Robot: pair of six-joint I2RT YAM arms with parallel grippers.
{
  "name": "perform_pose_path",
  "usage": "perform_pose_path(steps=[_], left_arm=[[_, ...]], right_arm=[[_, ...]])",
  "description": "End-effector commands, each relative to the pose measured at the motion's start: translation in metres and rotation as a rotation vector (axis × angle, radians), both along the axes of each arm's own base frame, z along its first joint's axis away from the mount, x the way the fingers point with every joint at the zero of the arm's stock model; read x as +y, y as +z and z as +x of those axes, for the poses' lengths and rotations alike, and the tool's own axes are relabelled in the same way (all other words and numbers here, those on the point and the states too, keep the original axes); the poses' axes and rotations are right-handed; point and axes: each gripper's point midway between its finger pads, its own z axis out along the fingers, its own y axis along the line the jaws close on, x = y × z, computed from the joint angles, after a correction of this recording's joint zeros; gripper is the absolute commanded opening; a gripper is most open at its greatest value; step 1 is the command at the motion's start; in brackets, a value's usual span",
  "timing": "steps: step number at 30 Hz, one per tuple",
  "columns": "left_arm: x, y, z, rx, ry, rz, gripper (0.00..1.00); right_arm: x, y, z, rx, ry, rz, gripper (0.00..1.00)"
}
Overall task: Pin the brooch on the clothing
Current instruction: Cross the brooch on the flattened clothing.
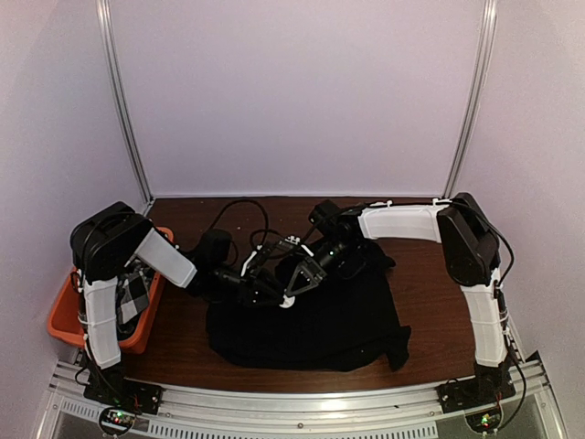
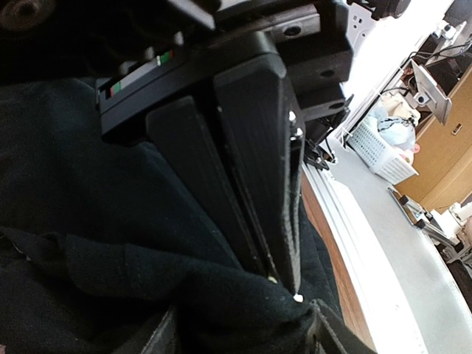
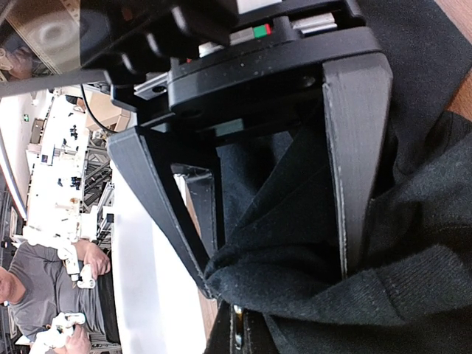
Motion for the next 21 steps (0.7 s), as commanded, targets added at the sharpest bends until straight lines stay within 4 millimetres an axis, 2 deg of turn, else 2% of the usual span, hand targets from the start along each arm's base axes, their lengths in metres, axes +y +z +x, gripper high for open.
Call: perform_pose_path(steps=[1, 13, 21], left_arm=[[-0.005, -0.002, 0.009, 0.005, 0.024, 0.002, 0.60], [-0.006, 0.000, 0.007, 0.042, 0.010, -0.026, 0.61], [-0.011, -0.012, 0.010, 0.070, 0.011, 0.009, 0.54]], right_arm=[[0.012, 0.013, -0.008, -0.022, 0.053, 0.065, 0.00], [0.013, 0.008, -0.007, -0.021, 0.049, 0.052, 0.00], [0.015, 0.011, -0.006, -0.027, 0.048, 0.055, 0.00]])
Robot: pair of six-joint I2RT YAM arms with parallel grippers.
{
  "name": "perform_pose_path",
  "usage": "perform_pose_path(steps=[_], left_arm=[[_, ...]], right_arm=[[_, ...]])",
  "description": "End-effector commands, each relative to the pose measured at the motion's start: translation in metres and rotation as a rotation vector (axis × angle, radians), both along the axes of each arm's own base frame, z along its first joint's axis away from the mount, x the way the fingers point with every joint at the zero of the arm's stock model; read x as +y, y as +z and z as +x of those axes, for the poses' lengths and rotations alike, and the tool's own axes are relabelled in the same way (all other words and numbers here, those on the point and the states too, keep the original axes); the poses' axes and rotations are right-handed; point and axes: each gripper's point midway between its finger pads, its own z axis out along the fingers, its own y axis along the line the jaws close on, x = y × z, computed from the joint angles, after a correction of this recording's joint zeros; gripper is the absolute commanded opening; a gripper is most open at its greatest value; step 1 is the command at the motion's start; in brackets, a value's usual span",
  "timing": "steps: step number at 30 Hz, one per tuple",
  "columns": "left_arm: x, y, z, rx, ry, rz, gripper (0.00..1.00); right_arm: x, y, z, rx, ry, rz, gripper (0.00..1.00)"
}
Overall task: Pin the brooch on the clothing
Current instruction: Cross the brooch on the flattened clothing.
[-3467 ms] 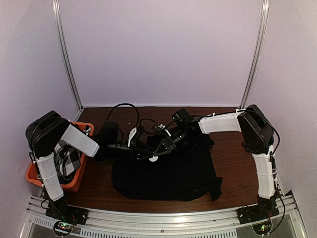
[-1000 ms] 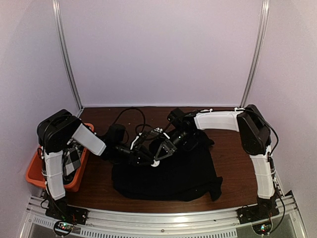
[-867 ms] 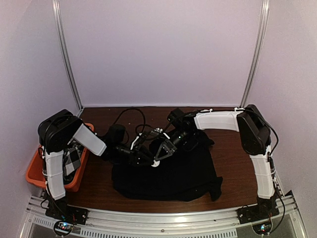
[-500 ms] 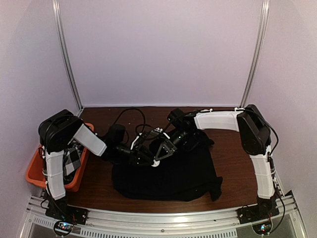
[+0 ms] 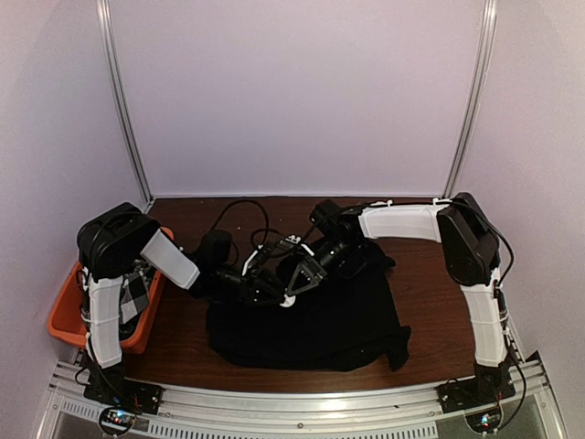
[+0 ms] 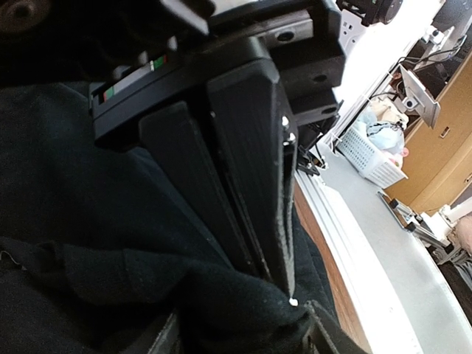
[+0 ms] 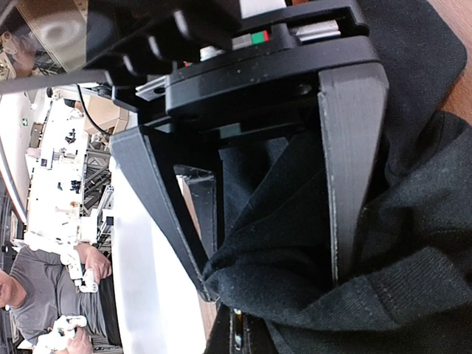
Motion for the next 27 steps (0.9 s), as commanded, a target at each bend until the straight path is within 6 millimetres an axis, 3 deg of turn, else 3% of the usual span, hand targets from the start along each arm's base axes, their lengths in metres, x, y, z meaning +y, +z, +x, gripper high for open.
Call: perform_pose_path(steps=[1, 27], left_arm=[[-0.008, -0.014, 0.009, 0.043, 0.034, 0.053, 0.54], [-0.013, -0.038, 0.039, 0.043, 0.184, 0.192, 0.49]], right_arm=[[0.015, 0.012, -0.008, -0.033, 0.056, 0.063, 0.00], [0.019, 0.003, -0.014, -0.045, 0.070, 0.029, 0.00]])
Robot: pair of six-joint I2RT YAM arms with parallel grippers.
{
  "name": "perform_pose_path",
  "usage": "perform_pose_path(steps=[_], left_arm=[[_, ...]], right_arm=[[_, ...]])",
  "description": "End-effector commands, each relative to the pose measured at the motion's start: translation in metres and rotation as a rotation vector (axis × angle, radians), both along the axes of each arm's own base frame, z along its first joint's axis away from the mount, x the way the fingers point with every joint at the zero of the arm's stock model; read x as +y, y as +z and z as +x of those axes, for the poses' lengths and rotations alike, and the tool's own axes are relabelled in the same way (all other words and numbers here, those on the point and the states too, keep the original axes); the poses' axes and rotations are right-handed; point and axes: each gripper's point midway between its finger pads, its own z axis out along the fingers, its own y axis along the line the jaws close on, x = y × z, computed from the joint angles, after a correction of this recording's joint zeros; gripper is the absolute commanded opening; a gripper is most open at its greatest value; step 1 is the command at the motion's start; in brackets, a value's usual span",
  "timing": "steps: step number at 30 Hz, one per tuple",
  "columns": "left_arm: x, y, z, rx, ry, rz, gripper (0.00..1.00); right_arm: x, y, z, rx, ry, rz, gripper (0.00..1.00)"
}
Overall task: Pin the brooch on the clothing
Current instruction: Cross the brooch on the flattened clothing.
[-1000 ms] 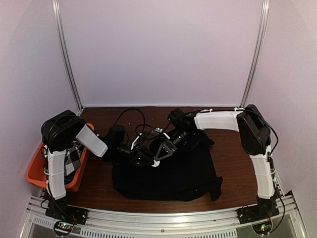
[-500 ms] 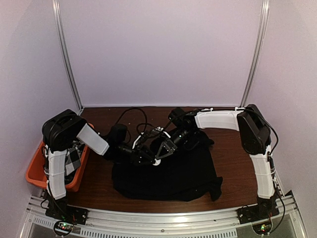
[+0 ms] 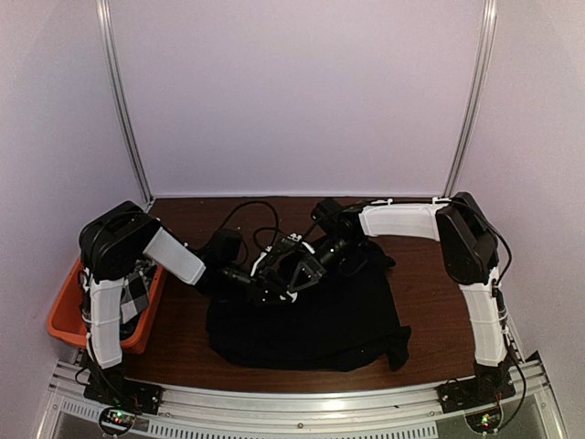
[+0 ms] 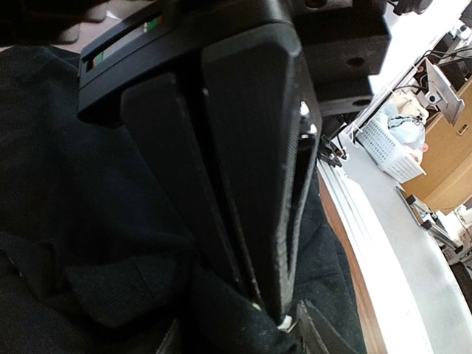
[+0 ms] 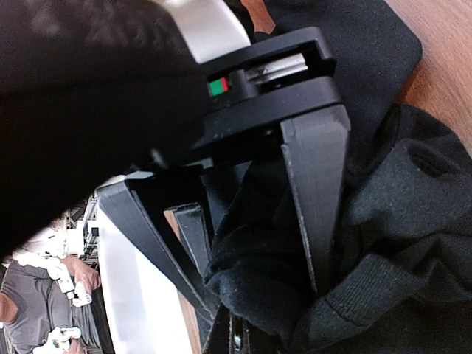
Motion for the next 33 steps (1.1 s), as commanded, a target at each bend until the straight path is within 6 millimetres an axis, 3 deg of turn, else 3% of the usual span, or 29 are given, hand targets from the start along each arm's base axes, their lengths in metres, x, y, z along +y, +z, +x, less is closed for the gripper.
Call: perform_pose_path(steps=[1, 5, 11, 16, 26, 33], left_arm=[[0.000, -0.020, 0.028, 0.043, 0.145, 0.085, 0.49], [0.002, -0.003, 0.020, 0.037, 0.108, 0.030, 0.50], [0.010, 0.025, 0.006, -0.001, 0.047, -0.053, 0.62], [0.020, 0.038, 0.010, 0.015, 0.067, -0.112, 0.67], [0.022, 0.026, 0.022, 0.067, 0.092, -0.104, 0.62], [0.021, 0.020, 0.012, 0.087, 0.063, -0.083, 0.63]], right_arm=[[0.023, 0.011, -0.030, -0.017, 0.121, 0.080, 0.00], [0.020, 0.007, -0.031, -0.018, 0.124, 0.064, 0.00], [0.019, 0.005, -0.024, -0.024, 0.100, 0.052, 0.00], [0.017, 0.004, -0.024, -0.022, 0.100, 0.048, 0.00], [0.017, 0.007, -0.024, -0.023, 0.099, 0.056, 0.00], [0.018, 0.007, -0.020, -0.044, 0.090, 0.052, 0.00]])
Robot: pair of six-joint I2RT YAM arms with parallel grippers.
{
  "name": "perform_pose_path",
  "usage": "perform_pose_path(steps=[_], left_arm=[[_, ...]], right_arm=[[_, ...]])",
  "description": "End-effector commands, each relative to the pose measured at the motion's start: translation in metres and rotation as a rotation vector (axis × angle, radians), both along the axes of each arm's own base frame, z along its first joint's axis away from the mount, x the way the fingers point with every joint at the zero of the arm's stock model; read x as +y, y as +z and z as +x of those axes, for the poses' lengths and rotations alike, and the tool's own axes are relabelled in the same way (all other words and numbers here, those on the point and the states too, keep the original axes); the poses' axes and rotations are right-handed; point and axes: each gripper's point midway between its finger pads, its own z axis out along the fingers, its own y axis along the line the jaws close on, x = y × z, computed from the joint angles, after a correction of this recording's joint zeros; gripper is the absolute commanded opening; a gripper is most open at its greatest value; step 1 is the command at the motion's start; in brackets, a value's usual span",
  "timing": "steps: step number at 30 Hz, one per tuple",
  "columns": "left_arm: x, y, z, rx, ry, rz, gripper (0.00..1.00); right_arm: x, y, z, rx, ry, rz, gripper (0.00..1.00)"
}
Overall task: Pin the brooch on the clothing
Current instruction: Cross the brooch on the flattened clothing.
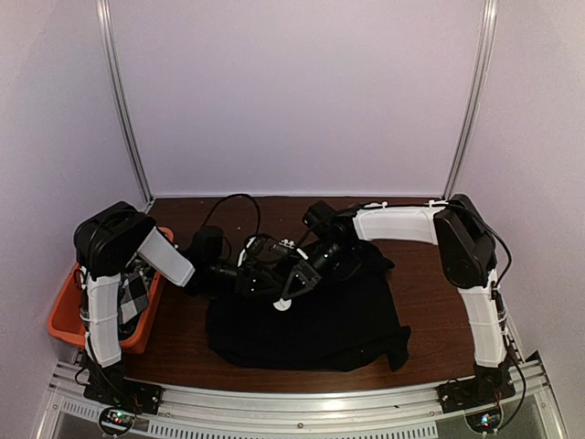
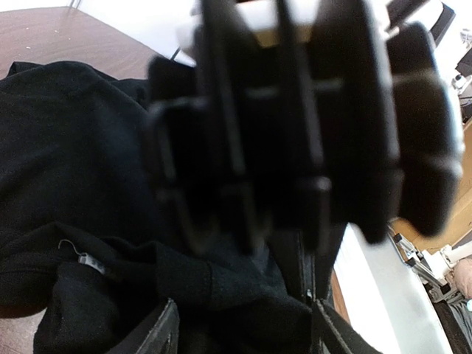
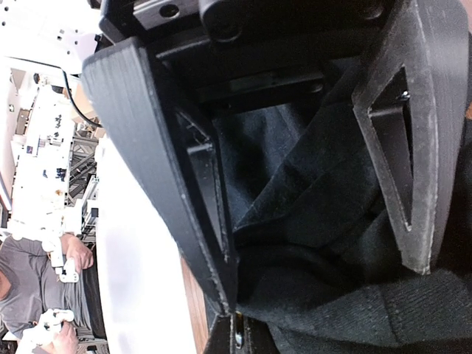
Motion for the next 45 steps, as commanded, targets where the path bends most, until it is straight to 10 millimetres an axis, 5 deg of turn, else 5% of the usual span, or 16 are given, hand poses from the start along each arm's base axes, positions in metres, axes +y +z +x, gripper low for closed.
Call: perform_pose_path(steps=[1, 13, 17, 24, 29, 39, 45], left_arm=[[-0.002, -0.002, -0.003, -0.005, -0.015, -0.001, 0.63], [0.002, 0.004, -0.014, -0.002, -0.052, -0.019, 0.69], [0.004, 0.011, -0.017, -0.024, -0.049, -0.044, 0.97], [0.002, 0.007, -0.012, -0.021, -0.017, -0.012, 0.97], [-0.013, -0.014, -0.016, -0.031, -0.054, 0.096, 0.85], [-0.015, -0.011, -0.022, -0.029, -0.085, 0.079, 0.66], [-0.014, -0.001, -0.030, -0.021, -0.117, 0.023, 0.79]], right_arm=[[0.005, 0.004, 0.000, -0.014, 0.013, 0.024, 0.00], [-0.005, 0.001, 0.016, -0.042, -0.022, 0.002, 0.00], [-0.006, -0.003, 0.016, -0.039, -0.024, -0.004, 0.00], [-0.006, -0.001, 0.018, -0.044, -0.028, -0.001, 0.00], [-0.004, -0.001, 0.018, -0.037, -0.032, 0.001, 0.00], [-0.005, 0.004, 0.016, -0.042, -0.025, 0.008, 0.00], [-0.007, 0.004, 0.016, -0.055, -0.017, 0.010, 0.00]])
